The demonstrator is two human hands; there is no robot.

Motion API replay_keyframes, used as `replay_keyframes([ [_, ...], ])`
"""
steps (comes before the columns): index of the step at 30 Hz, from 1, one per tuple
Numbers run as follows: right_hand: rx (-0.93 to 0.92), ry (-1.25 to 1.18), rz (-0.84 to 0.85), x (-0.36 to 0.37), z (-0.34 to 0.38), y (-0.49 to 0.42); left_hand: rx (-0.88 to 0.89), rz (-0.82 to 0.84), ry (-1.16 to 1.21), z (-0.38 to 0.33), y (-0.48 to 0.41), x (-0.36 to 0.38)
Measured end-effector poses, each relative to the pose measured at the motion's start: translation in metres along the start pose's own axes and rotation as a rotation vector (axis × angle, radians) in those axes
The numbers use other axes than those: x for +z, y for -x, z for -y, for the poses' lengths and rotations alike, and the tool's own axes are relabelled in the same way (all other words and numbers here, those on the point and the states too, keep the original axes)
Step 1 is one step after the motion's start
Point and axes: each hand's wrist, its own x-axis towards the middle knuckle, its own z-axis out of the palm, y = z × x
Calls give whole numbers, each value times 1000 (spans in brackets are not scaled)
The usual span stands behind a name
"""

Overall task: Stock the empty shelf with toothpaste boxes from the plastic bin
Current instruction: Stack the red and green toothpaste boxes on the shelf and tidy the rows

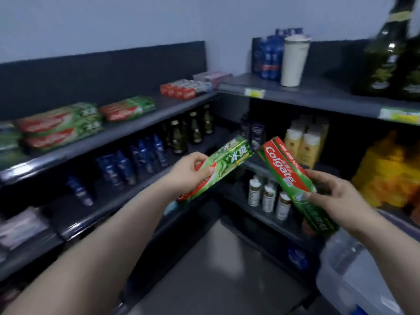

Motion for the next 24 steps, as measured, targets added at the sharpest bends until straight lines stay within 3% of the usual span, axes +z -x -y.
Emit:
replay_keyframes([
  [9, -318, 27, 211, 175, 77, -137, -63, -323, -293, 83, -37, -177],
  [14, -354, -37, 270, 260, 114, -191, -45, -549, -330, 104, -54, -270],
  [20, -412, -23, 409, 339, 149, -245, -139, -698, -377, 131, -87, -356],
  [24, -524, 29, 440, 376, 179, -287, -211, -705, -476, 152, -120, -386],
])
